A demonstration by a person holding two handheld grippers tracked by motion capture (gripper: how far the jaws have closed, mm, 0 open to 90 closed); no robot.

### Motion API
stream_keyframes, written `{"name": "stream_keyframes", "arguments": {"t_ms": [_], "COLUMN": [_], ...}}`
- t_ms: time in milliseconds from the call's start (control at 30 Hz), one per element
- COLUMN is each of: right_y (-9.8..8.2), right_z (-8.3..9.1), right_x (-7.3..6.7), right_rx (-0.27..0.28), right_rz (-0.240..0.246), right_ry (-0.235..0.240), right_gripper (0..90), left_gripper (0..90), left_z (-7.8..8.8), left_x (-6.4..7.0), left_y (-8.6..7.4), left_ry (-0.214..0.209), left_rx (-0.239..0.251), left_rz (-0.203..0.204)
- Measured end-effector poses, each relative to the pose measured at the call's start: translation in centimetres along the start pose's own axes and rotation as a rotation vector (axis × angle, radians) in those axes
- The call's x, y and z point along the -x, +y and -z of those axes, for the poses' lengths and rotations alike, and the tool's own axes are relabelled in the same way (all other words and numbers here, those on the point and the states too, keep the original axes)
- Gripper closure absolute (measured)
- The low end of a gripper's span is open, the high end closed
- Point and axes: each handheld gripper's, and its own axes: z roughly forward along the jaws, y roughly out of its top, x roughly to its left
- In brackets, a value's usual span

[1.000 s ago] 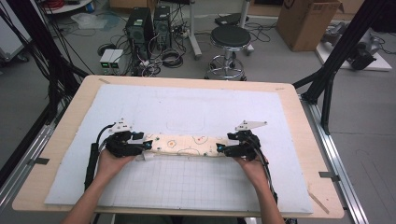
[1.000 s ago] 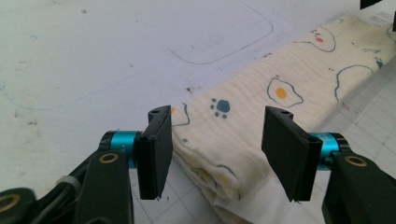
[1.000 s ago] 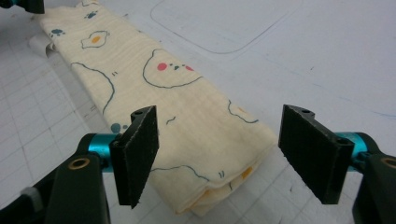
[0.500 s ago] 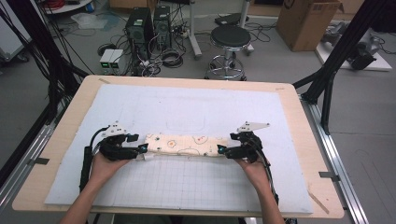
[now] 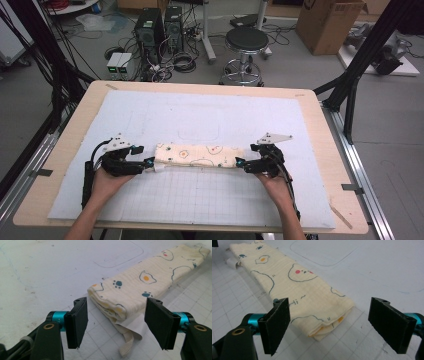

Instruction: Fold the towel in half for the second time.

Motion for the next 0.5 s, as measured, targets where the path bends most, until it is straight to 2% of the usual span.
{"name": "stream_keyframes", "arguments": {"t_ms": [267, 500], "right_y": [-0.4, -0.9], "right_z": [0.3, 1.2], "right_x": [-0.1, -0.2], "right_rx": [0.003, 0.022], "right_rz": [0.008, -0.009], "right_ry": [-0.013, -0.019], "right_gripper": [15.0, 12.7], "left_gripper": [34.2, 33.2], "left_z": [0.5, 1.3], "left_x": [0.2, 0.3], "left_y": [-0.2, -0.6], "left_ry": [-0.001, 0.004], "left_rx": [0.008, 0.013], "left_rz": [-0.009, -0.016]}}
